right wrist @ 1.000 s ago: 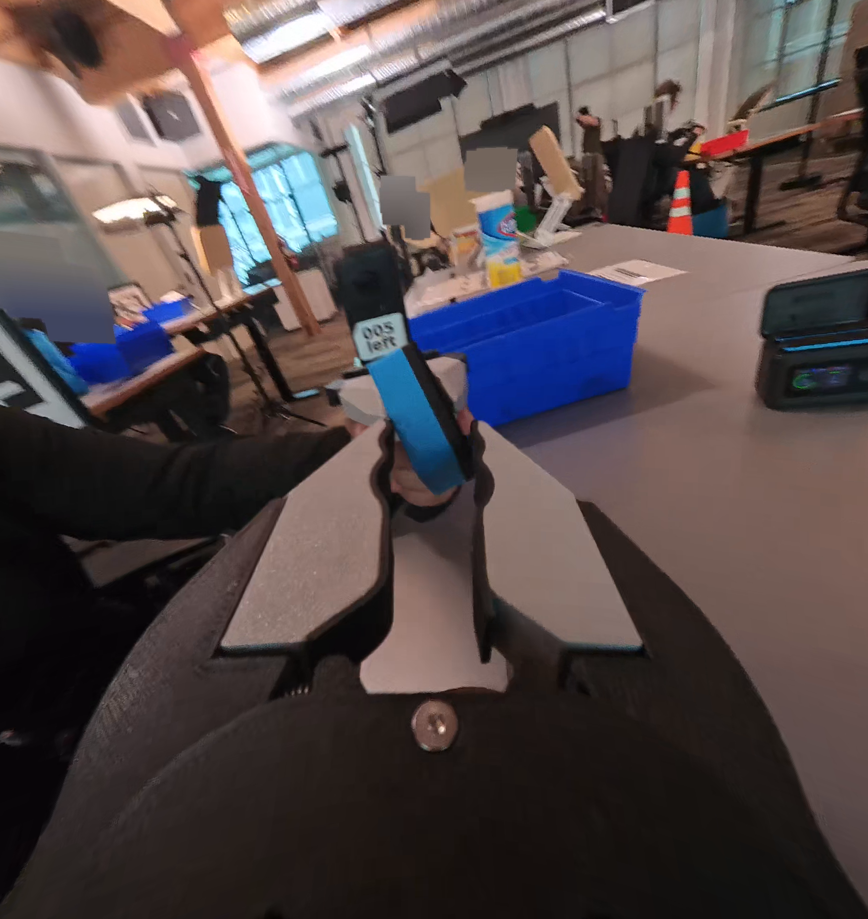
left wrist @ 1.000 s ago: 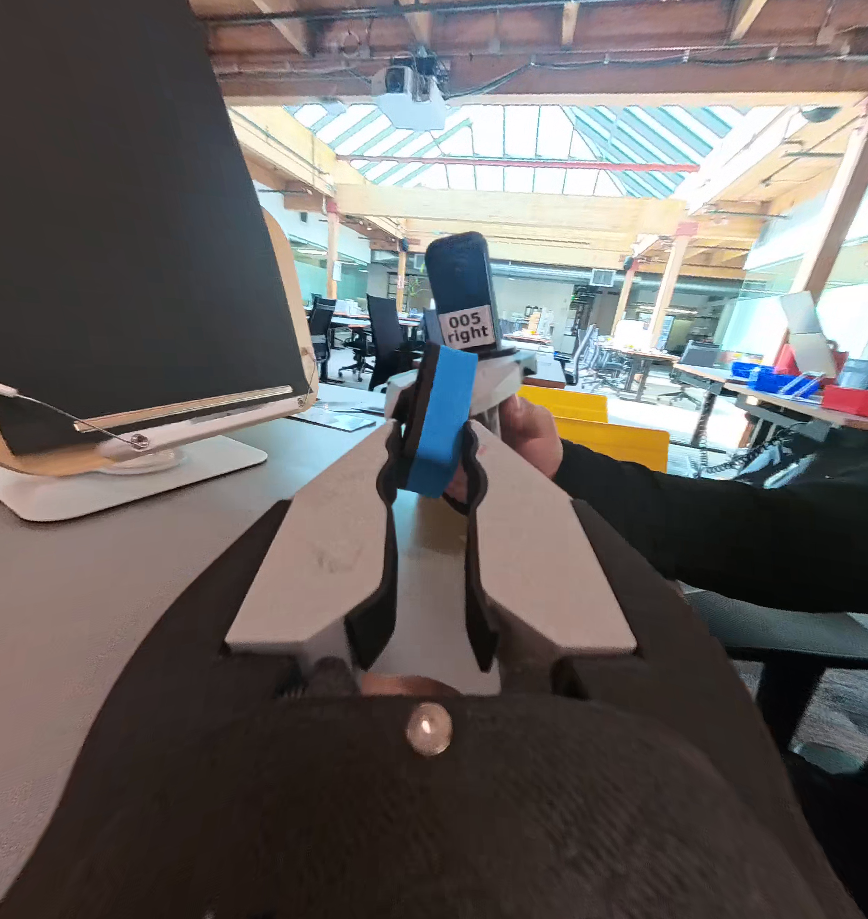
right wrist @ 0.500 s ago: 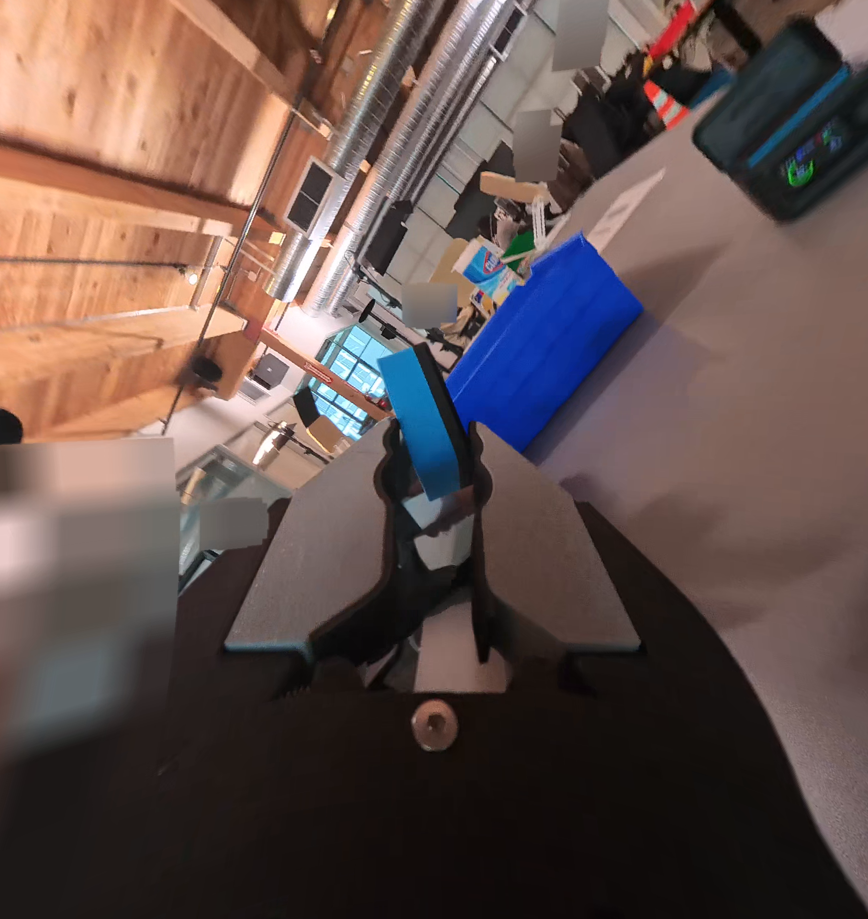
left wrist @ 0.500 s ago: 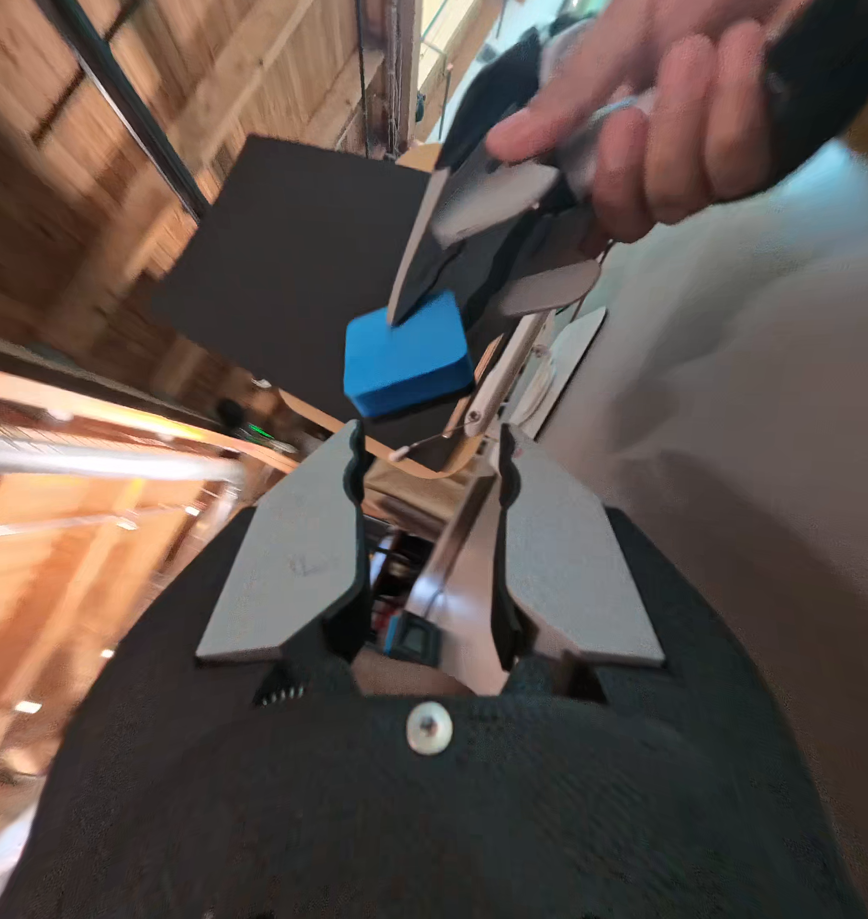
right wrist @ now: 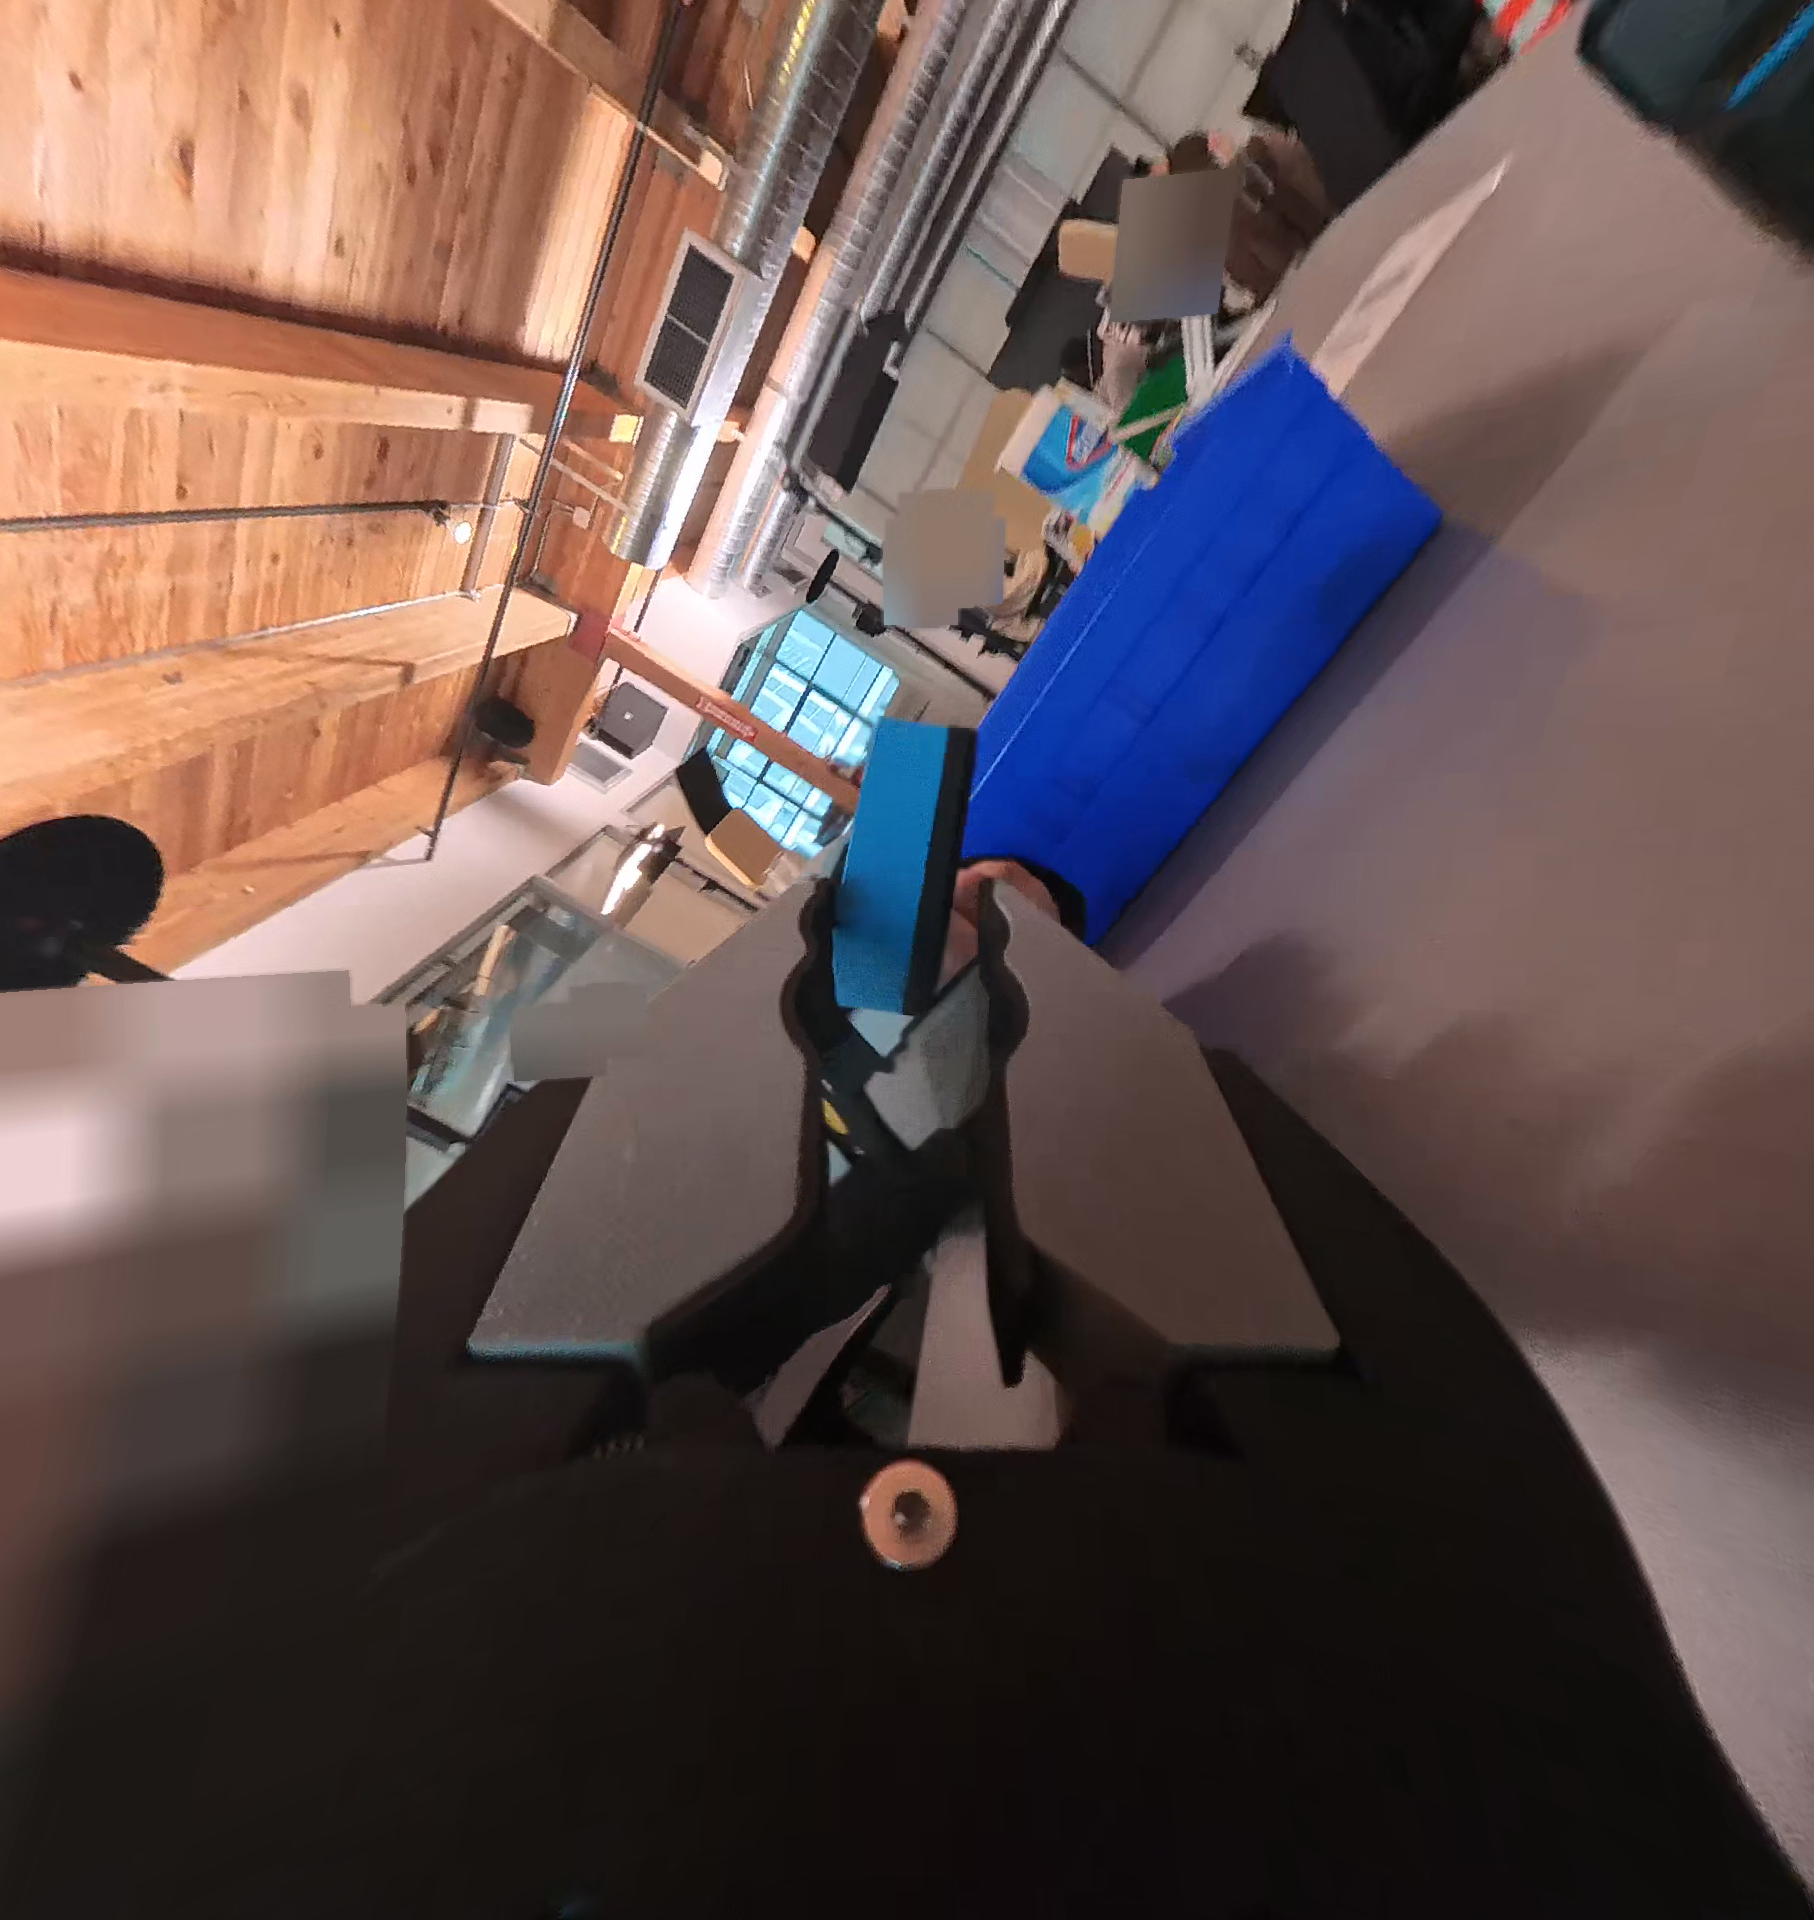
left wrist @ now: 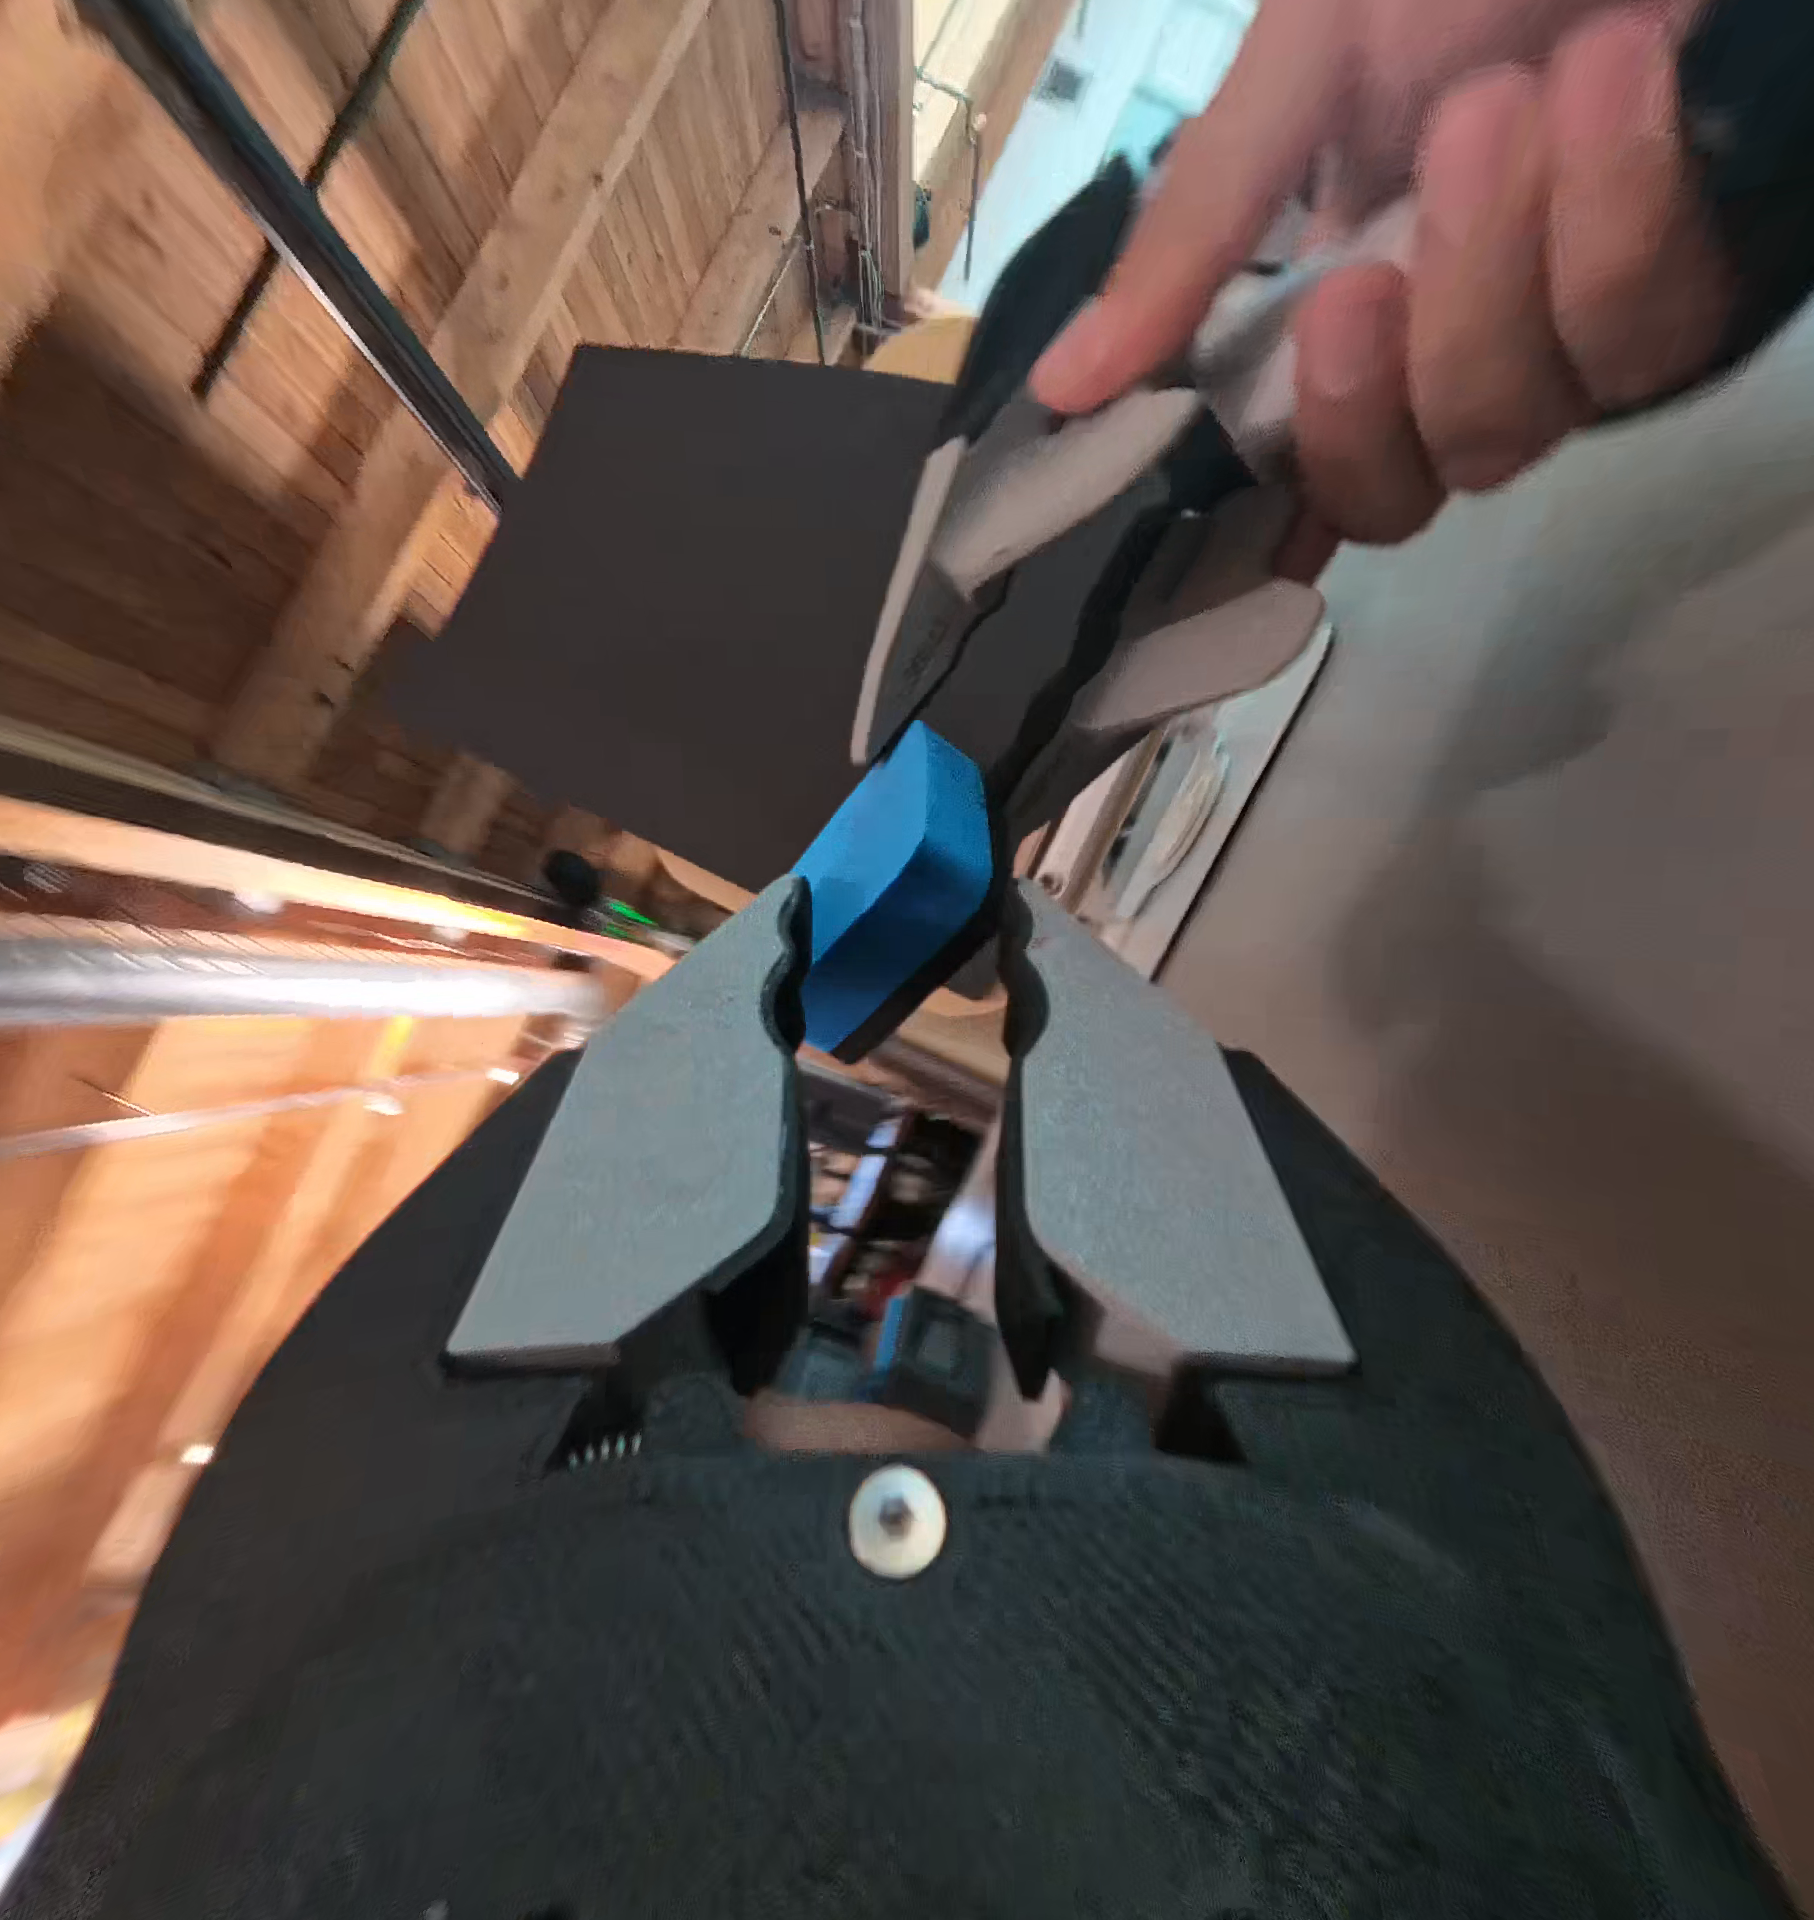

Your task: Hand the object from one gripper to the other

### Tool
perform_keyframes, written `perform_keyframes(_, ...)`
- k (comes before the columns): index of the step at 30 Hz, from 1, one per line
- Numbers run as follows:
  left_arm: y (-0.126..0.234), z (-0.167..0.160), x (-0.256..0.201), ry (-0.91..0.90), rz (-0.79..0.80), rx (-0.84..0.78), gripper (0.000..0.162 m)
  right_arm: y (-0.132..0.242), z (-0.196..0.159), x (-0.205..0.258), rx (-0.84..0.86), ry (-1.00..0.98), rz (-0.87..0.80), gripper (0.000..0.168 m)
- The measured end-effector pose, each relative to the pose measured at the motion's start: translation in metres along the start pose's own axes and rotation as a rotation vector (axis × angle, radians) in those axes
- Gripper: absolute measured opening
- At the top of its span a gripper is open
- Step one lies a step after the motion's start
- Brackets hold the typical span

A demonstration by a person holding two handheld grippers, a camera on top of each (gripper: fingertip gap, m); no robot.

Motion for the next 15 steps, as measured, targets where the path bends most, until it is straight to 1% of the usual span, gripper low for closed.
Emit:
perform_keyframes(3, 0.003, -0.007, 0.013, 0.352, -0.114, -0.084, 0.033, 0.009, 0.008, 0.006, -0.047, 0.107, -0.049, 0.035)
perform_keyframes(5, 0.005, -0.011, 0.025, 0.579, -0.166, -0.156, 0.033, 0.010, 0.009, 0.011, -0.044, 0.191, -0.063, 0.038)
perform_keyframes(6, 0.007, -0.012, 0.032, 0.696, -0.190, -0.208, 0.033, 0.009, 0.009, 0.014, -0.031, 0.225, -0.053, 0.041)
perform_keyframes(9, 0.013, -0.010, 0.045, 1.029, -0.335, -0.413, 0.034, -0.001, 0.003, 0.027, 0.011, 0.321, 0.018, 0.049)
perform_keyframes(10, 0.015, -0.008, 0.047, 1.104, -0.397, -0.470, 0.034, -0.005, 0.001, 0.030, 0.024, 0.359, 0.031, 0.052)
perform_keyframes(12, 0.018, -0.005, 0.048, 1.198, -0.463, -0.540, 0.034, -0.012, -0.005, 0.038, 0.046, 0.440, 0.063, 0.058)
perform_keyframes(13, 0.018, -0.004, 0.049, 1.247, -0.473, -0.569, 0.034, -0.014, -0.007, 0.044, 0.034, 0.471, 0.110, 0.056)
perform_keyframes(15, 0.017, -0.007, 0.050, 1.321, -0.488, -0.578, 0.034, -0.015, -0.011, 0.057, 0.047, 0.526, 0.195, 0.054)
Point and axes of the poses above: each gripper's, where its closed fingertips meet, y back along the fingers, z out of its top, x = y × z across the jaws, the point moved 8 cm from there along y, back along the fingers
